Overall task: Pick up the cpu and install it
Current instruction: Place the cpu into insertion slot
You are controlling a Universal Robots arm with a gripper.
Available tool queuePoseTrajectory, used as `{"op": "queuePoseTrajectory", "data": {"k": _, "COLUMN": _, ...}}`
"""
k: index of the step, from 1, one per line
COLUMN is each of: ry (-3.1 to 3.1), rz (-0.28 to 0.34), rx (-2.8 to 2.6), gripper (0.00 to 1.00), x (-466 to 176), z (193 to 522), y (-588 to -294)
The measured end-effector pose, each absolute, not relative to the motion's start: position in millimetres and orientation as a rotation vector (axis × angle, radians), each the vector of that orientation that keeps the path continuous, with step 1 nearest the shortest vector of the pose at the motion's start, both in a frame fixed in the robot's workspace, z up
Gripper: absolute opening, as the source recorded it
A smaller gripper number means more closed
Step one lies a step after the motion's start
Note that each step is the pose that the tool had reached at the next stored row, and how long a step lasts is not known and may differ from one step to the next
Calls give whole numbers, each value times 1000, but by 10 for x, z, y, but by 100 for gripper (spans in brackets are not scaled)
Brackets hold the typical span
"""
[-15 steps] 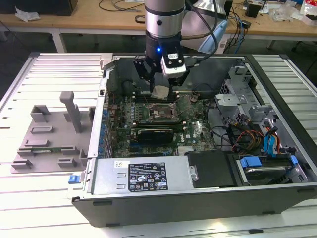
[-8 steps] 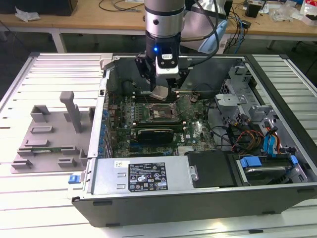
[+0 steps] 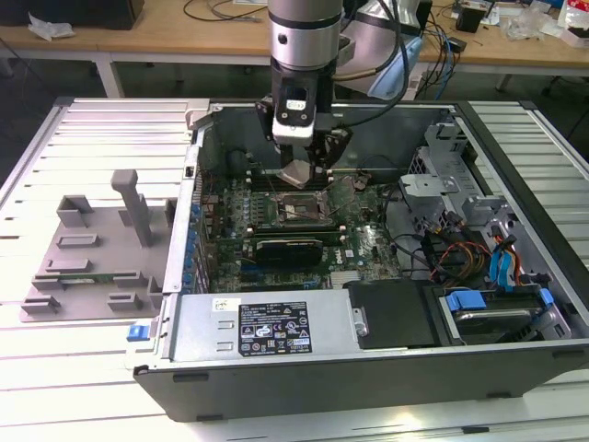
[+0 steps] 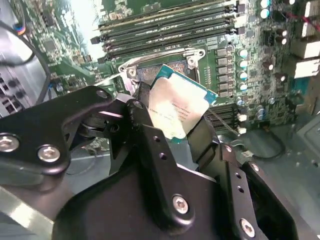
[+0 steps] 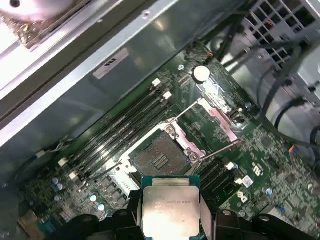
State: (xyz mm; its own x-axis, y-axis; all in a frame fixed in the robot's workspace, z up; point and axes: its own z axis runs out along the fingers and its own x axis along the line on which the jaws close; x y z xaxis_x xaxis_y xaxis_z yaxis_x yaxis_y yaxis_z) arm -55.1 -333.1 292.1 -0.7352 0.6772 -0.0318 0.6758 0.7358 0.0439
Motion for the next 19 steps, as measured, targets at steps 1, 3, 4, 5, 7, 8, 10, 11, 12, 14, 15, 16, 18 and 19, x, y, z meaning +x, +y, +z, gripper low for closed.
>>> {"op": "queuePoseTrajectory", "data": {"k": 1, "ry": 2867, "rz": 44, "rx": 1167, "gripper": 55, "x": -551, "z": 2921, "y": -3331}}
{"op": "queuePoseTrajectory", "data": {"k": 3, "ry": 2835, "rz": 42, "rx": 1240, "gripper": 55, "x": -551, "z": 2919, "y": -3331}}
{"op": "queuePoseTrajectory", "data": {"k": 4, "ry": 2822, "rz": 42, "rx": 1270, "gripper": 55, "x": -551, "z": 2919, "y": -3331}}
{"op": "queuePoseTrajectory", "data": {"k": 5, "ry": 2796, "rz": 40, "rx": 1324, "gripper": 55, "x": -551, "z": 2918, "y": -3331}}
{"op": "queuePoseTrajectory", "data": {"k": 7, "ry": 2771, "rz": 39, "rx": 1375, "gripper": 55, "x": -551, "z": 2917, "y": -3331}}
{"op": "queuePoseTrajectory", "data": {"k": 8, "ry": 2747, "rz": 38, "rx": 1422, "gripper": 55, "x": -551, "z": 2917, "y": -3331}}
{"op": "queuePoseTrajectory", "data": {"k": 10, "ry": 2696, "rz": 35, "rx": 1514, "gripper": 55, "x": -551, "z": 2915, "y": -3331}}
{"op": "queuePoseTrajectory", "data": {"k": 11, "ry": 2670, "rz": 34, "rx": 1559, "gripper": 55, "x": -551, "z": 2914, "y": -3331}}
{"op": "queuePoseTrajectory", "data": {"k": 12, "ry": 2653, "rz": 33, "rx": 1587, "gripper": 55, "x": -551, "z": 2913, "y": -3331}}
{"op": "queuePoseTrajectory", "data": {"k": 14, "ry": 2621, "rz": 31, "rx": 1640, "gripper": 55, "x": -551, "z": 2912, "y": -3331}}
{"op": "queuePoseTrajectory", "data": {"k": 15, "ry": 2606, "rz": 31, "rx": 1663, "gripper": 55, "x": -551, "z": 2912, "y": -3331}}
{"op": "queuePoseTrajectory", "data": {"k": 16, "ry": 2581, "rz": 30, "rx": 1700, "gripper": 55, "x": -551, "z": 2911, "y": -3331}}
{"op": "queuePoseTrajectory", "data": {"k": 18, "ry": 2547, "rz": 28, "rx": 1750, "gripper": 55, "x": -551, "z": 2909, "y": -3331}}
{"op": "queuePoseTrajectory", "data": {"k": 19, "ry": 2533, "rz": 27, "rx": 1771, "gripper": 55, "x": -551, "z": 2909, "y": -3331}}
